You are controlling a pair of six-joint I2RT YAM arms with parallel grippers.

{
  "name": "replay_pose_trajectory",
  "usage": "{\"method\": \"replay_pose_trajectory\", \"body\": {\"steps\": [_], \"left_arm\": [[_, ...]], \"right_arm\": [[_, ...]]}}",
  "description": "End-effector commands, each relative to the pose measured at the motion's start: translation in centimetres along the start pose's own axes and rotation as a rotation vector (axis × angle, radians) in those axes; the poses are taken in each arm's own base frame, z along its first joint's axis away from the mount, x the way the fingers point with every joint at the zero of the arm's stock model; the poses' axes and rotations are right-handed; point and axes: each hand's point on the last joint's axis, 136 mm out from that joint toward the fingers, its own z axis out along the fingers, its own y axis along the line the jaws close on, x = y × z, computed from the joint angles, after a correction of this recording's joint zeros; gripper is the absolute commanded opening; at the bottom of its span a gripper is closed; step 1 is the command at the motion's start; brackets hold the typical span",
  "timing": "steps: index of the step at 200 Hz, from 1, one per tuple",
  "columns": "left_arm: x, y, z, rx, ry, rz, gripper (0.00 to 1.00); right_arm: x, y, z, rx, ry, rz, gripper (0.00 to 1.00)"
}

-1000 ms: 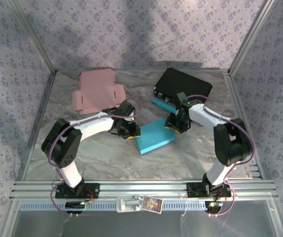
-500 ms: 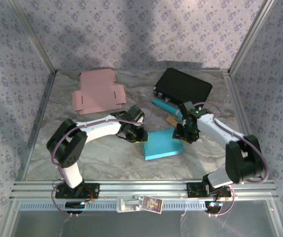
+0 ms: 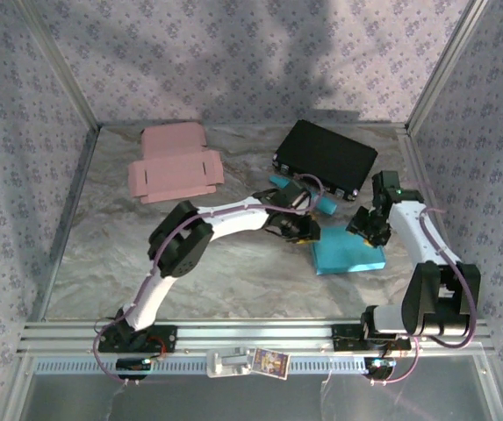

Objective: Fold the paper box

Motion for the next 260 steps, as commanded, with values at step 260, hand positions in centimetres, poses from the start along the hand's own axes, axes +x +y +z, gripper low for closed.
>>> {"method": "replay_pose_trajectory", "body": {"steps": [260], "left_arm": [[-10.3, 36.6, -28.5, -0.461, -0.415, -0.568, 0.38]], "right_arm": [[6.3, 25.1, -2.3, -0.508, 0.074, -0.266, 0.49]]}}
